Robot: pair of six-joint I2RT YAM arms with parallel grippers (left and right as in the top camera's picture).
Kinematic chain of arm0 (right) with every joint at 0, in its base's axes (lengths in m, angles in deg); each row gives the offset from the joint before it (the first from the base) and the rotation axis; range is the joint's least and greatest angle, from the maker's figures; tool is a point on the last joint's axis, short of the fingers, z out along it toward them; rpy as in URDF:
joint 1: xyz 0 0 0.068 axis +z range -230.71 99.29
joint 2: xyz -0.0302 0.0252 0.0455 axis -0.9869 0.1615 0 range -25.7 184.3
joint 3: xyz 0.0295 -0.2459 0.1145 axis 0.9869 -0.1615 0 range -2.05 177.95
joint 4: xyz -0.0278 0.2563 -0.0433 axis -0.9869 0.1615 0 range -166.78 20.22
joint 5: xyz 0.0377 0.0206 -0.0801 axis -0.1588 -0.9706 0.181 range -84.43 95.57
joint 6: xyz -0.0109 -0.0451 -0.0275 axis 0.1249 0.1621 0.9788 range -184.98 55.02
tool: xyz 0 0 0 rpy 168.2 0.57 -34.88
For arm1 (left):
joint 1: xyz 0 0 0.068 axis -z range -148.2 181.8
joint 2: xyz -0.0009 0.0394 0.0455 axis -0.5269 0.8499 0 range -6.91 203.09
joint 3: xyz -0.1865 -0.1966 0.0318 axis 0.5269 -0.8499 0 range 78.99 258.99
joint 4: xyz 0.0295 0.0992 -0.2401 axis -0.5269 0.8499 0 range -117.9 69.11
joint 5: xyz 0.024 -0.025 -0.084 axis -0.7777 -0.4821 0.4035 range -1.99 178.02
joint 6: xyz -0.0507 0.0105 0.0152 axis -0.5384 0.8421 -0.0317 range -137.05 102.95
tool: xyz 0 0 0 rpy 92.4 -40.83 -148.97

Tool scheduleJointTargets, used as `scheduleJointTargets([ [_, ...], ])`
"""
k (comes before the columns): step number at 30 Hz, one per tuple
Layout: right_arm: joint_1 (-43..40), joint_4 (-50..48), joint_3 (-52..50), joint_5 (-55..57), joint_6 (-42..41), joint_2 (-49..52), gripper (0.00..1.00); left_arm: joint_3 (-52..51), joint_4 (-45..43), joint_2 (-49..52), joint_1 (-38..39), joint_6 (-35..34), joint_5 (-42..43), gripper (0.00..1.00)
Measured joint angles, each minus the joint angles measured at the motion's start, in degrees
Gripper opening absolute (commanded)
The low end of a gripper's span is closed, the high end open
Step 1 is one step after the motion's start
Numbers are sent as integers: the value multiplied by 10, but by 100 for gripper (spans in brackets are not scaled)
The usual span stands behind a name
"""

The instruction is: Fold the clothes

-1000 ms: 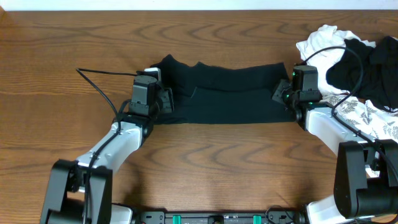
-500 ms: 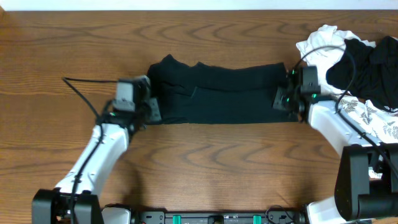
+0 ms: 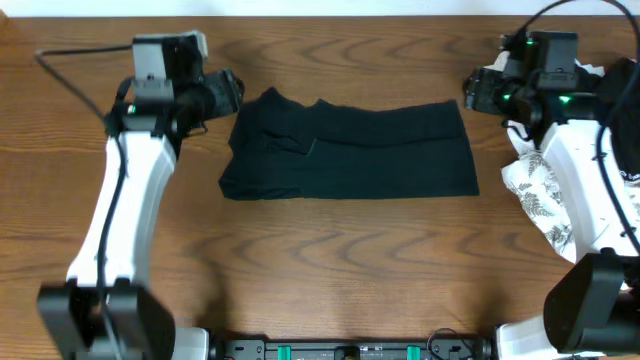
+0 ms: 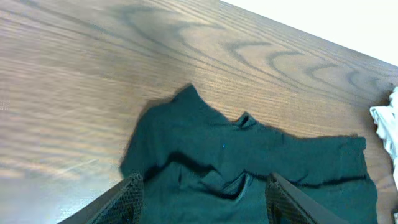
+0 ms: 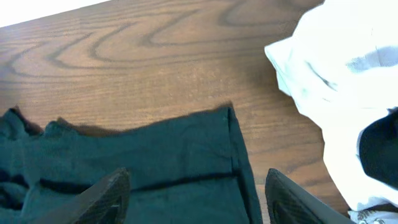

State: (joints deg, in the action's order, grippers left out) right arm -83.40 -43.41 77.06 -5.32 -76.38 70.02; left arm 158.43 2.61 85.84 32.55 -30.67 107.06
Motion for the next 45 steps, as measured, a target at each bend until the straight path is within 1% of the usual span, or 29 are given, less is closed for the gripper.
scheduleJointTargets([
  [3,-17,-2,0,-27,6,10,77,33,4,66,0,1,31,69],
  [7,-19,-11,2,-52,16,40,80,73,22,143,0,2,65,72],
  [13,-17,-7,38,-79,27,139,89,123,18,214,0,16,89,73],
  [16,-13,-2,67,-89,30,189,89,137,-4,235,0,32,97,76],
  [18,-11,-2,85,-91,31,214,89,139,-16,246,0,40,102,76],
  [21,-10,-5,100,-93,33,237,89,139,-40,265,0,48,108,78],
  [30,-10,-26,101,-99,43,261,88,139,-87,314,0,54,110,78],
  [40,-7,-59,102,-99,45,276,88,139,-123,332,0,60,111,78],
  [45,-7,-69,103,-99,45,291,89,139,-136,346,0,60,110,81],
])
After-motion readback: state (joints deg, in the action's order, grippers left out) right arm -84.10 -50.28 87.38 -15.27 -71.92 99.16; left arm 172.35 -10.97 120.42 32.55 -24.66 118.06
